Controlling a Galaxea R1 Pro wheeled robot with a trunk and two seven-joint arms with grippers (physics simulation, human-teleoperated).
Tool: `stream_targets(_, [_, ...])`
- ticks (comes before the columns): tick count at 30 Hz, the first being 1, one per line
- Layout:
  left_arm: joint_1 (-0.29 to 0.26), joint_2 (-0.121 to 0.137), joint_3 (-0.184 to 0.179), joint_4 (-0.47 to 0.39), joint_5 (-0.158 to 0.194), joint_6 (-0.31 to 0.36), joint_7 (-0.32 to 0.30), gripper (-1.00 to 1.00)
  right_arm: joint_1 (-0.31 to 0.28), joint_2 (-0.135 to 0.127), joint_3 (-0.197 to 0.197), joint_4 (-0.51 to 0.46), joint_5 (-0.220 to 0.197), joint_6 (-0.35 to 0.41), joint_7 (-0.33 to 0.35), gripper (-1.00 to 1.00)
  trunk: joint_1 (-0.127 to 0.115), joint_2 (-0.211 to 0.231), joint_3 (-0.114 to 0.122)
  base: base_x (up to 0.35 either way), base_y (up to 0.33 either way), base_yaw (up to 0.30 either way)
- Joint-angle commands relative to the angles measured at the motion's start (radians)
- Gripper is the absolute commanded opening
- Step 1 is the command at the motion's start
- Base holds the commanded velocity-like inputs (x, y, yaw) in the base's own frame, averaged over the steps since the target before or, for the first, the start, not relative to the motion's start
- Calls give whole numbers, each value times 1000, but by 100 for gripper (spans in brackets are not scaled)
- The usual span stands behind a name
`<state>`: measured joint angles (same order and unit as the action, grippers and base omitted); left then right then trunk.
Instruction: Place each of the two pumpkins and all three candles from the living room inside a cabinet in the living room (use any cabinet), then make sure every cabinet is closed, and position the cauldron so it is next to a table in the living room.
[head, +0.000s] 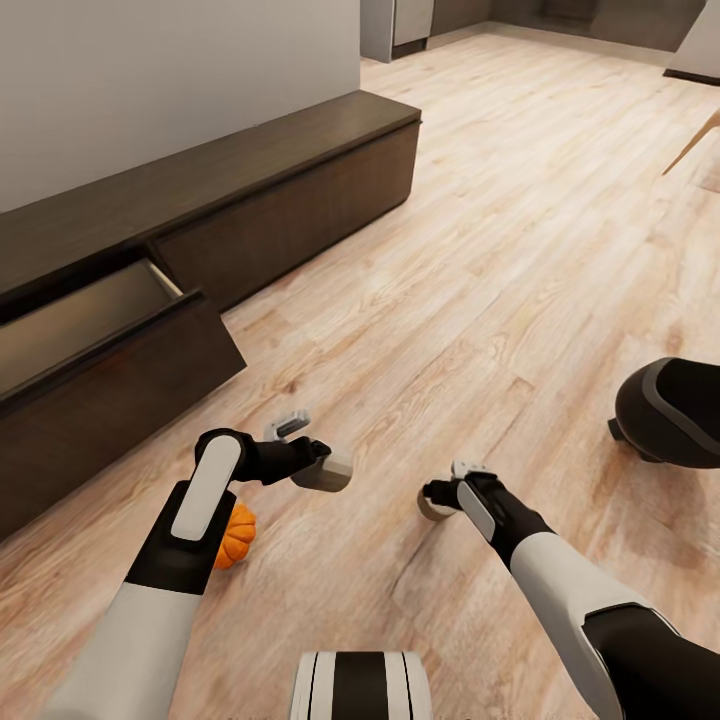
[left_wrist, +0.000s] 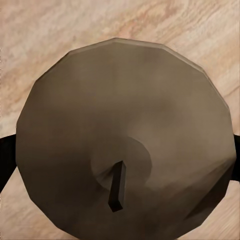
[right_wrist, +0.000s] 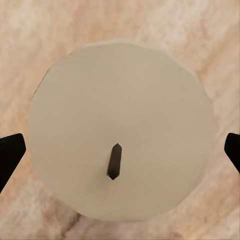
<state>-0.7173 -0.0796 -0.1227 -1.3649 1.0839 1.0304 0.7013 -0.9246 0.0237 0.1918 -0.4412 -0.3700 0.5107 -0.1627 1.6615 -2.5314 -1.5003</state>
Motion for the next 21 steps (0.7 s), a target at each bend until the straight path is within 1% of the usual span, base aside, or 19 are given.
stream_targets(1, [-1, 0, 0, -1, 11, 0, 10, -100, 0, -1, 8, -2, -11, 3, -9, 100, 0, -1, -5, 0, 0, -2])
stream_targets(7, [-1, 0, 0, 0, 11, 0, 10, -100, 0, -1, 8, -2, -11, 4, -8, 100, 3, -2, -28, 0, 0, 0])
stream_targets(9, [-1, 0, 0, -1, 11, 0, 10, -100, 0, -1, 8, -2, -11, 4, -8, 100, 3, -2, -28, 0, 0, 0])
stream_targets(10, [-1, 0, 0, -1, 12, 0, 10, -100, 0, -1, 8, -2, -11, 5, -8, -100, 3, -2, -28, 0, 0, 0])
stream_targets(21, [0, 1, 0, -2, 12, 0, 10, -100, 0, -3, 9, -16, -12, 5, -7, -100, 3, -2, -28, 0, 0, 0])
